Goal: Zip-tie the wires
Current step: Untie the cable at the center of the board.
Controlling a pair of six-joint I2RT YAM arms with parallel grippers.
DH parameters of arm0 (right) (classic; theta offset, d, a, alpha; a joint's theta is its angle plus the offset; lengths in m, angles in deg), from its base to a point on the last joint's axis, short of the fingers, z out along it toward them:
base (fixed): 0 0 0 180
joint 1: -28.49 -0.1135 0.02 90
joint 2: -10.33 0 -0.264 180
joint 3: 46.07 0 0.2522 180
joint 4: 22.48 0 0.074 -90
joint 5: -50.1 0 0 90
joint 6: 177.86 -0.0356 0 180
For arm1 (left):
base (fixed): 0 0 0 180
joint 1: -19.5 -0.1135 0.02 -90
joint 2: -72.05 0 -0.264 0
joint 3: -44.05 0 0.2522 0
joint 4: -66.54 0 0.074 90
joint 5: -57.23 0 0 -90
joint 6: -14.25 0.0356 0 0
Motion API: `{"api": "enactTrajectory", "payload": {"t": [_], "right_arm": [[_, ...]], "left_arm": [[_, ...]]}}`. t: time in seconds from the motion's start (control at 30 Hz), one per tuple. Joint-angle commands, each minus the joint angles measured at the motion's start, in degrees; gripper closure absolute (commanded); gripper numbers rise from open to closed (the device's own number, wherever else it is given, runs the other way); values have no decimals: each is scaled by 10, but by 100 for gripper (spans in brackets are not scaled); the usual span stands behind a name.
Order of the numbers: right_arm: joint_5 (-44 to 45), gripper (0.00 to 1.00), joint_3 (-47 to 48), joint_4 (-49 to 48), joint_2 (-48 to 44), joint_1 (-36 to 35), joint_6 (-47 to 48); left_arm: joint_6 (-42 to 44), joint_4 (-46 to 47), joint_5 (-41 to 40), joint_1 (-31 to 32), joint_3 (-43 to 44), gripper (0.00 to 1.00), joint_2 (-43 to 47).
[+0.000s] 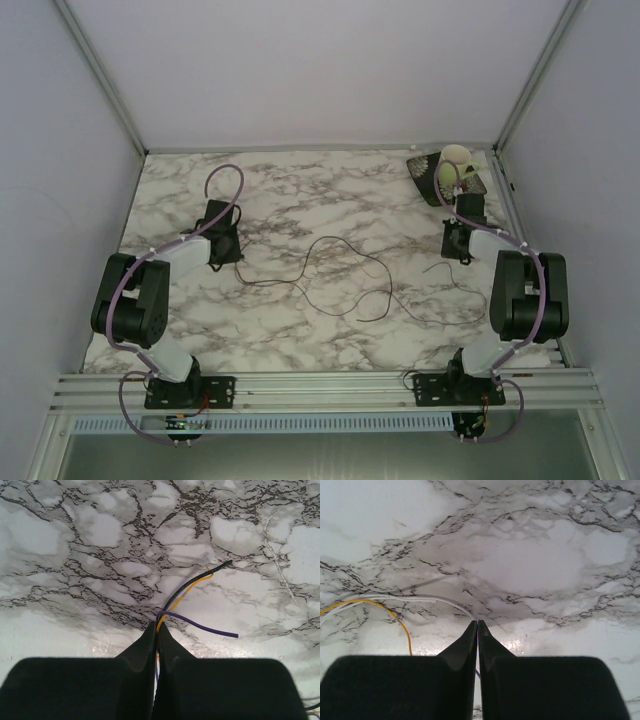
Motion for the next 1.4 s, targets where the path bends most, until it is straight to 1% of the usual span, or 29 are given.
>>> {"api": "enactTrajectory", "payload": {"t": [0.0, 0.3, 0.37, 0.43, 0.5, 0.57, 0.6, 0.7, 0.83, 0.97, 1.1, 1.27, 1.37], "right_arm": [[18, 100, 8, 28, -24, 15, 1], [44, 100, 33, 45, -44, 46, 9], [29, 100, 38, 43, -46, 48, 13], [-12, 99, 39, 34, -44, 48, 14], [-50, 88, 35, 18, -40, 41, 14], [-54, 78, 32, 7, -32, 31, 13], [-53, 76, 35, 5, -25, 27, 10], [-54, 75, 48, -1, -6, 19, -9], [-54, 68, 67, -13, 3, 15, -41], [-61, 63, 89, -16, 16, 7, -47], [-67, 56, 102, -12, 32, -7, -26], [-62, 49, 120, 19, 58, -38, 25], [-63, 47, 124, 32, 65, -46, 42]], "left_arm": [[8, -79, 2, -4, -36, 100, -59], [11, -87, -6, -4, -31, 100, -58], [11, -87, -6, -4, -30, 100, -57], [11, -86, -6, -4, -29, 100, -58], [12, -86, -3, -4, -28, 100, -61], [11, -86, -1, -4, -27, 100, -60], [12, -86, -2, -4, -27, 100, -60], [13, -86, -2, -4, -29, 100, -57], [12, -85, 3, -4, -29, 100, -58], [11, -83, 7, -4, -29, 100, -60], [11, -83, 4, -4, -29, 100, -60], [11, -83, 4, -4, -28, 100, -58], [13, -84, 3, -4, -27, 100, -57]]}}
